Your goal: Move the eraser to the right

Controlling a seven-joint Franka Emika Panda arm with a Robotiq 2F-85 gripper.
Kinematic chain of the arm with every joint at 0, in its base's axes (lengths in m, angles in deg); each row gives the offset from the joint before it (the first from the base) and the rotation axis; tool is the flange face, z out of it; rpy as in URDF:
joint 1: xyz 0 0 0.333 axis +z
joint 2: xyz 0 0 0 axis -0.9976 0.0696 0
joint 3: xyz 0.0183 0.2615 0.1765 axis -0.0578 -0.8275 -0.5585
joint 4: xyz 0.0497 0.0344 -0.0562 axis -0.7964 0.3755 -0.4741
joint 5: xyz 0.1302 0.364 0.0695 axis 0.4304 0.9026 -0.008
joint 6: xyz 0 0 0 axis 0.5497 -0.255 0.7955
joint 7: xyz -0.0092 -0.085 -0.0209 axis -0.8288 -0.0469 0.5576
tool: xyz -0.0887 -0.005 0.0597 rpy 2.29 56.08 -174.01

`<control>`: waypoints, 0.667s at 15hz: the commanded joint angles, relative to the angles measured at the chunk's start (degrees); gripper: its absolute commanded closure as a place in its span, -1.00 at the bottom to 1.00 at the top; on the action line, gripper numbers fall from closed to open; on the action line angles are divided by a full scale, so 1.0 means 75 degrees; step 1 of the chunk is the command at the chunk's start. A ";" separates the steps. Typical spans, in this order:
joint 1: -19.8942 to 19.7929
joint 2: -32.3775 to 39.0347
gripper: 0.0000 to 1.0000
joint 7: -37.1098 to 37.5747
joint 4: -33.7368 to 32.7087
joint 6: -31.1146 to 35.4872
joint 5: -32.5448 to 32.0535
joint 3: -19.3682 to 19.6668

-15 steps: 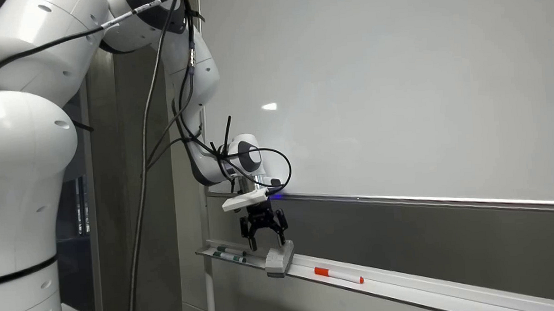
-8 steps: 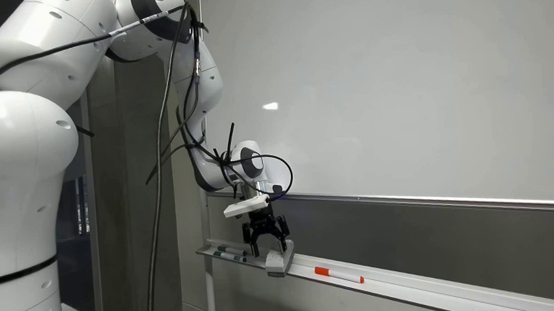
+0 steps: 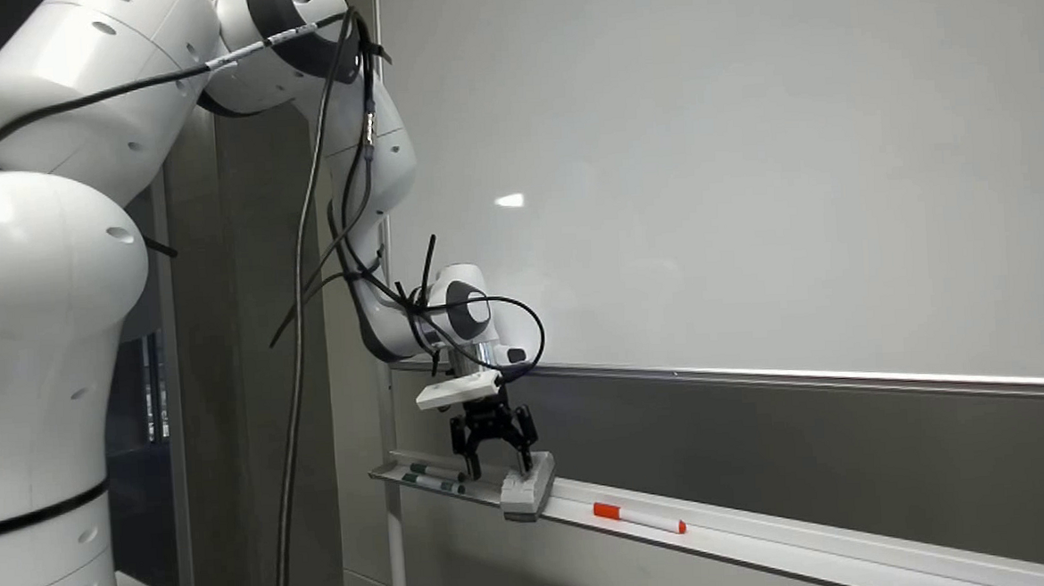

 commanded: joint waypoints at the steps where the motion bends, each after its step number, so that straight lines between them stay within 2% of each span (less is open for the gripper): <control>1: 0.0219 -0.0447 -1.00 0.0051 0.0443 0.0782 -0.0421 0.0364; 6: 0.0313 -0.0787 -1.00 0.0095 0.0902 0.1911 -0.0403 0.0723; 10: 0.0280 -0.0839 -1.00 -0.0041 0.0935 0.1979 -0.0257 0.0831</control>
